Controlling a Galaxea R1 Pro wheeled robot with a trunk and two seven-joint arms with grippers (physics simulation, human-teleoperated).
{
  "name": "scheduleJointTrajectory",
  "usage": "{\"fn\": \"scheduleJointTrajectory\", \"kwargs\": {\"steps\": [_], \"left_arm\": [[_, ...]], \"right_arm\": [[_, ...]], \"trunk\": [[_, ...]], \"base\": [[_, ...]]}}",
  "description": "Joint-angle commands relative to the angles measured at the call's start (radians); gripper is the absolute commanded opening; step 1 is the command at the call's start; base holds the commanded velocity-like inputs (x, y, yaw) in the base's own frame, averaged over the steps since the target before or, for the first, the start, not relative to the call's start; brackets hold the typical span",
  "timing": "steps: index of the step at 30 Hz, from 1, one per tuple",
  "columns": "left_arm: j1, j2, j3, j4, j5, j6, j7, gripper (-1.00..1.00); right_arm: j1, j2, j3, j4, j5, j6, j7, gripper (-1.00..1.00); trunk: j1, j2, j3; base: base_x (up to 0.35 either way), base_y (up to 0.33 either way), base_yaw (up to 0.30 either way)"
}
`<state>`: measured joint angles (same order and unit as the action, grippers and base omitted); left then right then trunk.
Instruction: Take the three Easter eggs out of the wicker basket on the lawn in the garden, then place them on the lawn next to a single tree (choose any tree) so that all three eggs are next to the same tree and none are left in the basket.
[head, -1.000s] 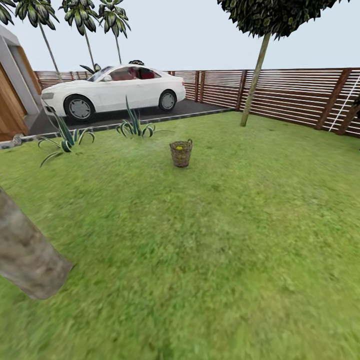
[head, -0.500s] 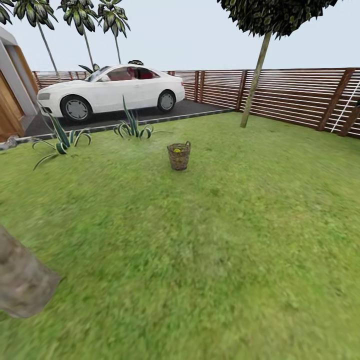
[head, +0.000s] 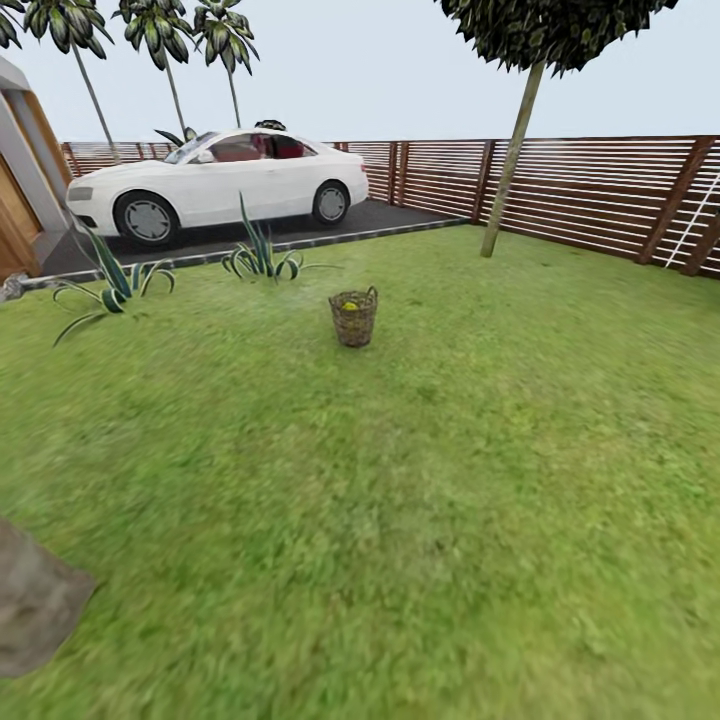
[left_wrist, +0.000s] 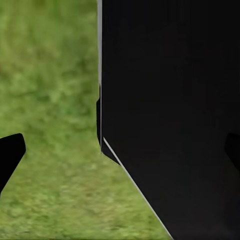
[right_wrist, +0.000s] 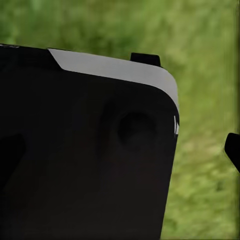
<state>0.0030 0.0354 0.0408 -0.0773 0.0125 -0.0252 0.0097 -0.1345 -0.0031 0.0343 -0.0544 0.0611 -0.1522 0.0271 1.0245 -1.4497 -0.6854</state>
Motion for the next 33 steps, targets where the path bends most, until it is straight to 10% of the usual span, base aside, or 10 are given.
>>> {"fn": "scheduleJointTrajectory", "kwargs": {"steps": [1,33], "left_arm": [[0.0,0.0,0.004,-0.001,0.001,-0.002,0.001,1.0],[0.0,0.0,0.004,-0.001,0.001,-0.001,0.001,1.0]], "right_arm": [[0.0,0.0,0.003,0.001,0.006,-0.003,0.001,1.0],[0.0,-0.011,-0.002,-0.003,-0.002,-0.003,0.002,1.0]], "trunk": [[0.0,0.0,-0.001],[0.0,0.0,-0.001]], "base": [[0.27,-0.099,0.0],[0.308,-0.103,0.005]]}}
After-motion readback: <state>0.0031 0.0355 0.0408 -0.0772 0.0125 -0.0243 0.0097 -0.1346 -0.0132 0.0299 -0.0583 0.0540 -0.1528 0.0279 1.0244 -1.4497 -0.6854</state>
